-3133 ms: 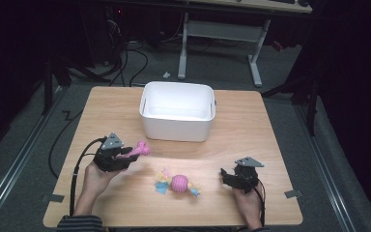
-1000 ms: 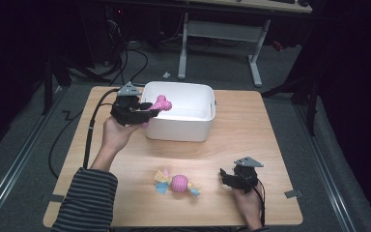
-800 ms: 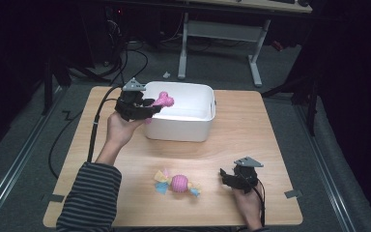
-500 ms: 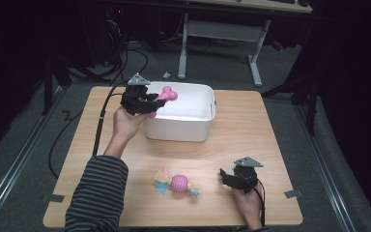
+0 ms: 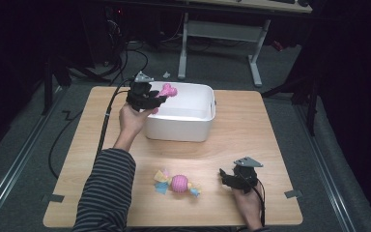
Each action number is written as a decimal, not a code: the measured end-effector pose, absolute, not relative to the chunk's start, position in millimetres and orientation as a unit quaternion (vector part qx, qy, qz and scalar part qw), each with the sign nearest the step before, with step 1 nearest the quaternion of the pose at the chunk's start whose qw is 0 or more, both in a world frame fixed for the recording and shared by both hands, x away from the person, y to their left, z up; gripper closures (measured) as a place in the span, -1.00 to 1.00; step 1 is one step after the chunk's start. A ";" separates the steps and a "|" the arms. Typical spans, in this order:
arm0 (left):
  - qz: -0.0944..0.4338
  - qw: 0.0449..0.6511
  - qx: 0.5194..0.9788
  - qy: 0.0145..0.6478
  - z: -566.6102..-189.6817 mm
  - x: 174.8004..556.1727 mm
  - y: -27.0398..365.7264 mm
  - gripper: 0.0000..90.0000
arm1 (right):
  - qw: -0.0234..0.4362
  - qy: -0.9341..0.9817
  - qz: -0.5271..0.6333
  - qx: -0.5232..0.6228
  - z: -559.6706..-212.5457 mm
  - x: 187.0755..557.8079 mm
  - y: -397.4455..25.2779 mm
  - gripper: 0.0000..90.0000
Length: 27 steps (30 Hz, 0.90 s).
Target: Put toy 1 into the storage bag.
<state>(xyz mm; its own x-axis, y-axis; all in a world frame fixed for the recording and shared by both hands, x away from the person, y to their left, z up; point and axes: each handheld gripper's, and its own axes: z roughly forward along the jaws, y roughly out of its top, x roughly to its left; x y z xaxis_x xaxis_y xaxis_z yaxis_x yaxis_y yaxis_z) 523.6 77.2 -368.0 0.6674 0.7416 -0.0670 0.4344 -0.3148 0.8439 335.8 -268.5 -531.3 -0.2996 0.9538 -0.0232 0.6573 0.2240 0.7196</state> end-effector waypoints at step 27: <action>0.175 0.402 0.807 0.397 -398.6 538.3 71.8 0.27 | 0.236 0.749 0.310 0.536 -531.2 335.6 -267.8 -0.42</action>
<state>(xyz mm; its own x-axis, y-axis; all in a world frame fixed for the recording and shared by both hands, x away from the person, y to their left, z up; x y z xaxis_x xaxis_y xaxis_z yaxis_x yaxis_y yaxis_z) 538.3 71.8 -398.6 0.6242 0.7804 -0.0361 0.4993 -0.3631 0.7867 335.6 -267.8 -531.2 -0.3135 0.9494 -0.0212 0.6558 0.2326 0.7182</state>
